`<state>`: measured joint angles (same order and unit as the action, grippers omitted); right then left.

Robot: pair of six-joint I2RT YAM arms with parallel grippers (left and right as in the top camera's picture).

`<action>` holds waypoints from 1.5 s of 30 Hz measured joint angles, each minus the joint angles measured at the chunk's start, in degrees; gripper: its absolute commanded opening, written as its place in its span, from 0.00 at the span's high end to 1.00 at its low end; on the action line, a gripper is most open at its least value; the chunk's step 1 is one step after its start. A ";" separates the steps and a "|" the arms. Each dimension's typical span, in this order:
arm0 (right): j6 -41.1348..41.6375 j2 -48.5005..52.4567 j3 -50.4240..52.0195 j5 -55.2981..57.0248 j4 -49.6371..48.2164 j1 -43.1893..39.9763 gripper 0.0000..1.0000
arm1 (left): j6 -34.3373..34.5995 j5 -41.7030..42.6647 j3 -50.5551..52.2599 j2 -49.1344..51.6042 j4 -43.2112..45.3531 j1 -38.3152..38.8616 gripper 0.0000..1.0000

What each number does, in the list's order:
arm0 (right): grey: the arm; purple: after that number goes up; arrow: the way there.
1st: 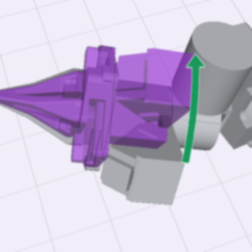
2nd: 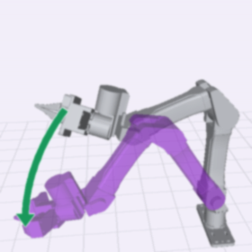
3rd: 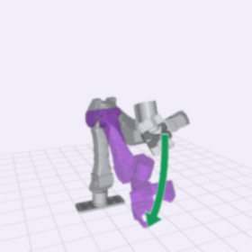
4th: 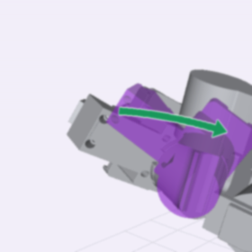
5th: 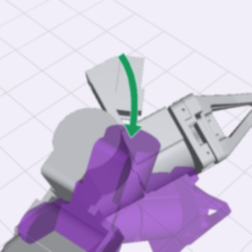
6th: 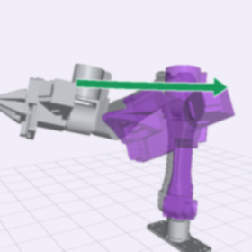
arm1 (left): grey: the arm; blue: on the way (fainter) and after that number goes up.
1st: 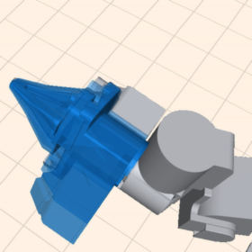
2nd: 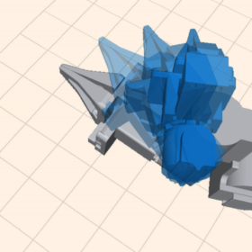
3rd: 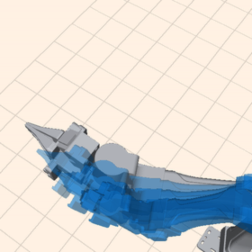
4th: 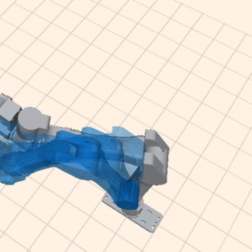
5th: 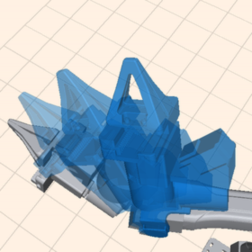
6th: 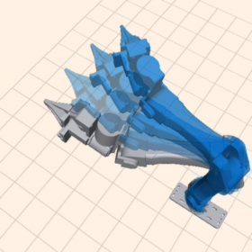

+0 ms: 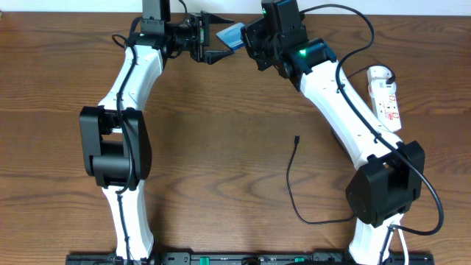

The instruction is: Plug charger to phone and switch on socket

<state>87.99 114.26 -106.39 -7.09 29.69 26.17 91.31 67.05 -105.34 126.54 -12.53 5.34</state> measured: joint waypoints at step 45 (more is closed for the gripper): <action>6.25 0.00 0.00 -0.85 -1.51 1.03 0.93 | 1.62 0.76 0.00 0.00 0.48 -0.11 0.92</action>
<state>94.24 114.26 -106.39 -7.94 28.18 27.20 92.92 67.81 -105.34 126.54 -12.05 5.23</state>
